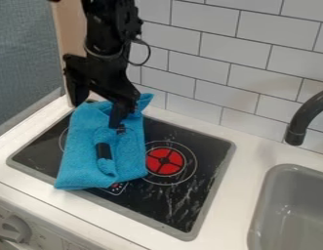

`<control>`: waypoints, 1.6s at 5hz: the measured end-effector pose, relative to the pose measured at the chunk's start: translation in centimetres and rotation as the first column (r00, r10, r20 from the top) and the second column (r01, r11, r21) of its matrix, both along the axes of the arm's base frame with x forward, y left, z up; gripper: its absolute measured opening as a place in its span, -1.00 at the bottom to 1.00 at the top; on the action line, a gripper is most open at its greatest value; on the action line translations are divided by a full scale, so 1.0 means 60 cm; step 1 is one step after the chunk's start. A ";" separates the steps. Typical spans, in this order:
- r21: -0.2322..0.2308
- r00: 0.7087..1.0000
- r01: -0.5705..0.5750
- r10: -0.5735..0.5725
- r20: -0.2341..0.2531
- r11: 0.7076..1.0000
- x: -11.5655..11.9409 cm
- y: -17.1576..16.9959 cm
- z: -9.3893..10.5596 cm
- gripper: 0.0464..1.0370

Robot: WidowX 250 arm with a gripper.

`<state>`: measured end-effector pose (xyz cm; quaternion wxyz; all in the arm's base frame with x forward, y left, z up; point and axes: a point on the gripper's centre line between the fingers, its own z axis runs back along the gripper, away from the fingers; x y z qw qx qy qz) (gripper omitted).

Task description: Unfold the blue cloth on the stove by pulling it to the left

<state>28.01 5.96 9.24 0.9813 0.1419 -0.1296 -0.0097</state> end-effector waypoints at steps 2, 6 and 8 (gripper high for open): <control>-0.032 0.995 -0.097 0.096 -0.023 0.995 -0.008 -0.015 -0.026 0.92; -0.250 0.996 -0.086 0.077 -0.046 0.964 -0.009 -0.002 -0.069 0.92; -0.234 0.994 -0.090 0.073 -0.080 0.968 -0.016 0.011 -0.078 0.92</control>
